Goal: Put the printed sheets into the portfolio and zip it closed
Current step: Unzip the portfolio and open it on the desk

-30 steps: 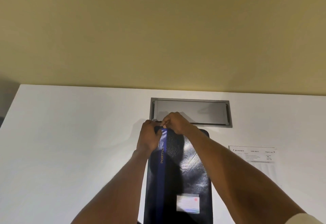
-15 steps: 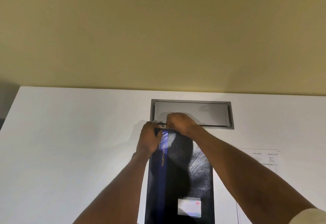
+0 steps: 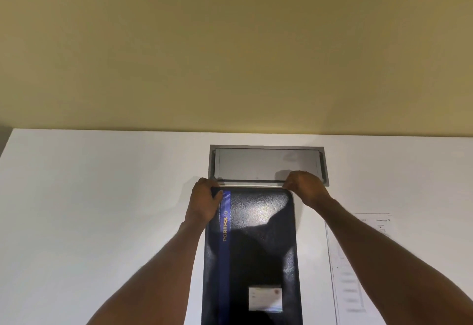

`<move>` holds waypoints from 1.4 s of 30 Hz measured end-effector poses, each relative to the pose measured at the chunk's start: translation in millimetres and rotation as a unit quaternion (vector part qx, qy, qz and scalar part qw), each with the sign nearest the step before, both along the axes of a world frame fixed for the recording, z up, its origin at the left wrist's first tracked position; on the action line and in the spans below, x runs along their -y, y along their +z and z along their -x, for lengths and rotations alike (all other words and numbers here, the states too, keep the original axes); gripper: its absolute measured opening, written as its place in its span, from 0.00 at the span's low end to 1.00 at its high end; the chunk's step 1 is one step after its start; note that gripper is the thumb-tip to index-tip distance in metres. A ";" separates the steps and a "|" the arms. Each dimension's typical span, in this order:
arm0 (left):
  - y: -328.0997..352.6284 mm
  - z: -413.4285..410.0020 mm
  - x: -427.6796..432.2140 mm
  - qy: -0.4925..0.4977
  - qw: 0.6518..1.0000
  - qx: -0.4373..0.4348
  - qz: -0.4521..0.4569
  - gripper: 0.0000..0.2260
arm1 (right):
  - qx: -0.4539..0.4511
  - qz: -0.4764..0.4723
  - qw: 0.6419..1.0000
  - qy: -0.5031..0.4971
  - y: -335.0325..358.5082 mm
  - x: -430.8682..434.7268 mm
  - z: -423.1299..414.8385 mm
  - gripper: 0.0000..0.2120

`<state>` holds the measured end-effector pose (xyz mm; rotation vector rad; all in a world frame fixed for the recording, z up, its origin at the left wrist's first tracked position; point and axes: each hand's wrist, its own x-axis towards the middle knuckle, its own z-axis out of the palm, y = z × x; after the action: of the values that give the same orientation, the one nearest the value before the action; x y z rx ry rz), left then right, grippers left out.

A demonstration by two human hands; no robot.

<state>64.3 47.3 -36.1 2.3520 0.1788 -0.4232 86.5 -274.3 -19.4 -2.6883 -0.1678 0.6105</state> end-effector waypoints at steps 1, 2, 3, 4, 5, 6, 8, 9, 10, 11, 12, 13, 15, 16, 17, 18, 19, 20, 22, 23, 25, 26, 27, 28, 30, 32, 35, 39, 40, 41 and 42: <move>-0.3 -0.2 0.0 0.000 1.000 -0.002 -0.002 0.10 | 0.000 -0.012 1.000 -0.021 0.0 5.9 6.1 0.07; -0.3 -0.4 0.2 0.000 1.000 -0.004 -0.002 0.10 | 0.001 -0.019 0.999 -0.038 -0.6 10.2 12.6 0.07; 0.2 -0.6 0.6 0.000 1.000 -0.008 -0.003 0.10 | 0.002 -0.023 0.998 -0.054 -1.9 12.9 19.4 0.06; 1.0 -0.7 1.2 0.000 1.000 -0.010 -0.003 0.10 | 0.001 -0.024 0.997 -0.073 -3.4 14.4 26.6 0.07; 1.7 -1.0 1.8 -0.001 1.000 -0.011 -0.003 0.10 | 0.002 -0.022 0.996 -0.089 -5.4 15.0 34.0 0.07; 2.3 -1.1 2.3 -0.003 1.000 -0.012 -0.004 0.10 | 0.007 -0.020 0.995 -0.102 -7.9 15.2 42.2 0.07; 2.9 -2.1 3.3 -0.003 1.000 -0.015 -0.004 0.11 | 0.020 -0.022 0.991 -0.129 -13.1 14.5 59.5 0.07; 3.0 -2.8 3.9 -0.002 1.000 -0.019 -0.005 0.11 | 0.024 -0.026 0.989 -0.143 -15.1 13.8 68.4 0.07; 2.9 -3.2 4.2 0.000 1.000 -0.022 -0.007 0.10 | 0.026 -0.030 0.987 -0.156 -16.9 12.9 77.5 0.07; 2.5 -3.8 4.6 0.000 1.000 -0.025 -0.010 0.09 | 0.024 -0.032 0.985 -0.166 -18.6 11.9 86.5 0.07; 2.3 -4.5 4.9 0.000 1.000 -0.028 -0.013 0.08 | 0.021 -0.030 0.984 -0.175 -19.8 11.0 95.1 0.07; 2.4 -5.5 5.4 0.000 0.999 -0.031 -0.016 0.08 | 0.021 -0.028 0.982 -0.186 -20.4 10.2 103.8 0.07; 2.0 -8.9 6.0 -0.007 0.999 -0.037 -0.023 0.06 | 0.039 -0.031 0.977 -0.206 -21.6 8.0 121.4 0.06; 1.8 -11.1 6.4 -0.010 0.999 -0.041 -0.028 0.06 | 0.049 -0.036 0.975 -0.214 -22.5 6.4 129.8 0.05; 1.9 -13.6 7.5 -0.011 0.998 -0.045 -0.034 0.06 | 0.053 -0.039 0.973 -0.223 -23.2 4.7 136.7 0.05; 2.2 -16.2 9.0 -0.009 0.998 -0.049 -0.039 0.06 | 0.052 -0.039 0.970 -0.235 -23.4 3.2 140.9 0.05; 2.2 -18.8 11.0 -0.005 0.998 -0.052 -0.041 0.07 | 0.049 -0.039 0.967 -0.249 -22.8 2.2 141.5 0.05; 1.9 -21.1 13.2 -0.001 0.998 -0.052 -0.039 0.07 | 0.044 -0.038 0.964 -0.260 -22.2 2.0 139.5 0.06; 2.2 -26.8 16.4 0.004 0.998 -0.049 -0.040 0.07 | 0.039 -0.034 0.960 -0.274 -20.2 2.0 129.4 0.07; 2.5 -30.0 18.3 0.005 0.998 -0.049 -0.043 0.08 | 0.038 -0.030 0.959 -0.280 -18.6 2.2 124.4 0.07; 2.8 -37.4 19.9 0.005 0.998 -0.044 -0.048 0.09 | 0.036 -0.026 0.958 -0.284 -15.3 0.3 116.2 0.07; 2.6 -40.7 20.3 0.006 0.998 -0.045 -0.049 0.09 | 0.034 -0.025 0.957 -0.288 -14.5 -0.8 113.2 0.07; 2.4 -43.3 20.8 0.008 0.998 -0.049 -0.050 0.09 | 0.032 -0.025 0.955 -0.294 -13.9 -1.7 110.4 0.07; 2.4 -44.6 21.1 0.011 0.997 -0.056 -0.051 0.10 | 0.029 -0.026 0.954 -0.298 -13.8 -2.5 108.1 0.07; 2.8 -43.6 20.8 0.016 0.996 -0.065 -0.052 0.12 | 0.022 -0.027 0.953 -0.302 -13.8 -3.9 105.0 0.08; 5.2 -34.9 21.7 0.005 0.996 -0.049 -0.068 0.17 | 0.010 -0.020 0.956 -0.294 -13.1 -5.4 103.6 0.10; 9.2 -2.5 28.4 -0.110 0.984 0.066 -0.123 0.26 | 0.001 -0.016 0.957 -0.291 -11.1 -8.0 103.3 0.11; 2.1 74.8 52.6 -0.343 0.923 0.102 -0.141 0.37 | -0.016 -0.003 0.959 -0.282 -6.8 -13.9 104.5 0.13; -1.3 95.6 59.3 -0.373 0.913 0.091 -0.140 0.39 | -0.017 -0.004 0.959 -0.282 -6.3 -15.4 105.2 0.13; -4.7 115.4 65.1 -0.394 0.906 0.082 -0.134 0.40 | -0.017 -0.005 0.959 -0.283 -5.8 -16.7 106.0 0.13; -7.8 134.6 70.6 -0.411 0.900 0.072 -0.125 0.41 | -0.016 -0.004 0.959 -0.284 -5.6 -17.6 106.7 0.13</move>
<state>-70.3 -23.3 -43.9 2.6099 -0.9158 -0.6415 -20.2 -256.7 -25.1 -2.5327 0.5894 0.4623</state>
